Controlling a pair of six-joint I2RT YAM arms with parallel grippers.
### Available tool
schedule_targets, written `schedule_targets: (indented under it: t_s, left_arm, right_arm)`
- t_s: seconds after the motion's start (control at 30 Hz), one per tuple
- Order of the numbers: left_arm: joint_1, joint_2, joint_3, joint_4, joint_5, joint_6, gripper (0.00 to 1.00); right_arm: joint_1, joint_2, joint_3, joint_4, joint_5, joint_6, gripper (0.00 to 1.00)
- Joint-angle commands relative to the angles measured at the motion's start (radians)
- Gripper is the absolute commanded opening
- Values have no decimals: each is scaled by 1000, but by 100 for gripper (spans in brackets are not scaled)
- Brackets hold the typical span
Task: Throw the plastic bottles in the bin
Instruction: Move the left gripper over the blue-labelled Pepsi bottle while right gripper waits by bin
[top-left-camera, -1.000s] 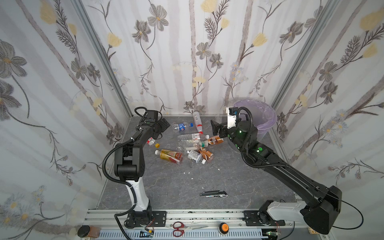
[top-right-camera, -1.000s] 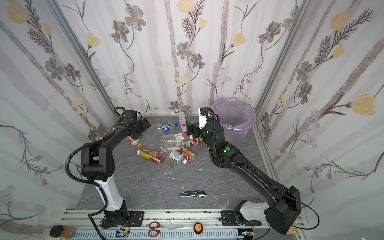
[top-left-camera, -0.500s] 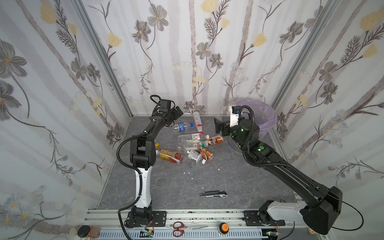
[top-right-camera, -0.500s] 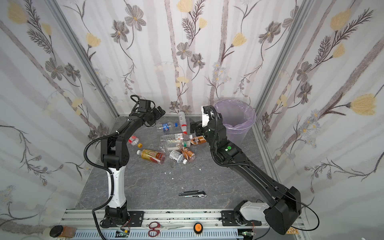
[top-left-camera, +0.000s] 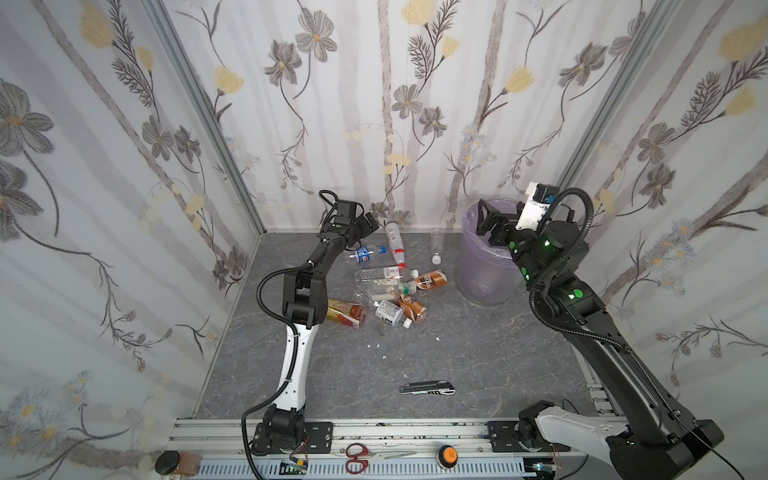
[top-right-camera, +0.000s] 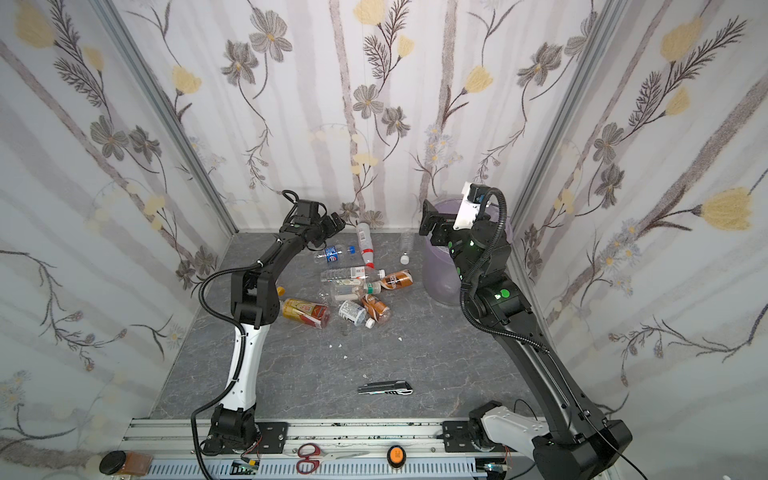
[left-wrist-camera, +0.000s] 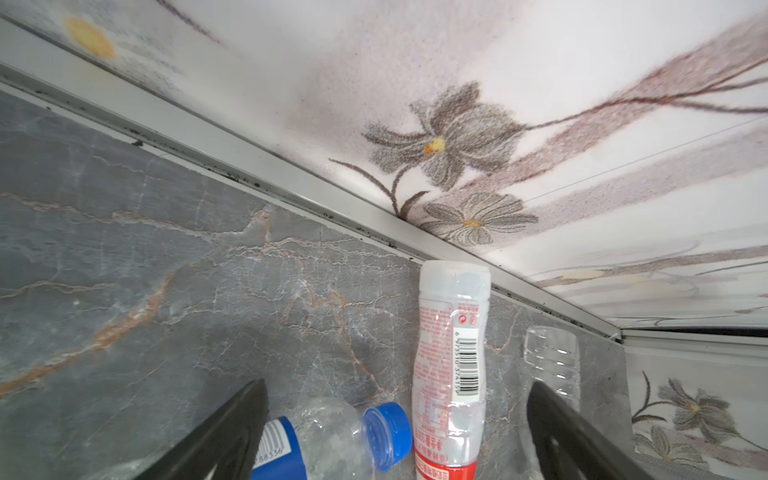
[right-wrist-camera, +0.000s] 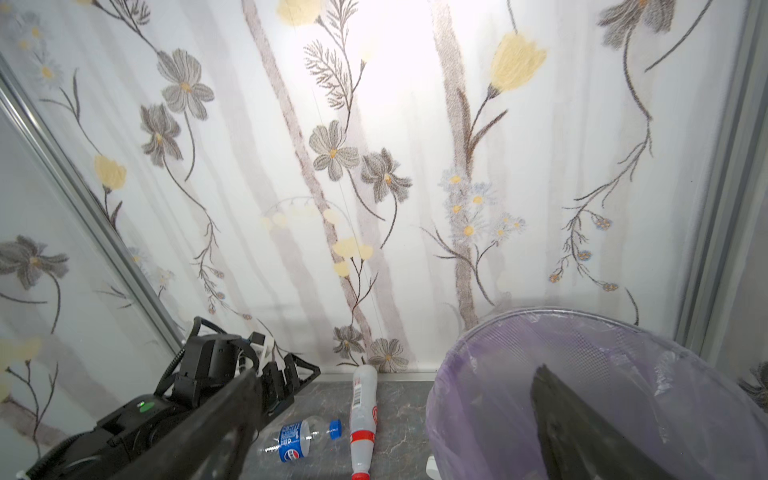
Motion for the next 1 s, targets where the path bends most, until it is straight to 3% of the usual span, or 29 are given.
schedule_targets:
  t_s: [0.0,0.53,0.97]
  left_arm:
    - [-4,4,-16,2,-29,24,100]
    - [-10,-75,-194,-1,-66,109,100]
    - [-39,-198,-310,-36,-183,308,100]
  right_arm:
    - [-19,2,14,-9,-28,32,100]
    - [-33,-38,-56,5,-52,71,100]
    - [-32,-77,-106,15,-79,112,100]
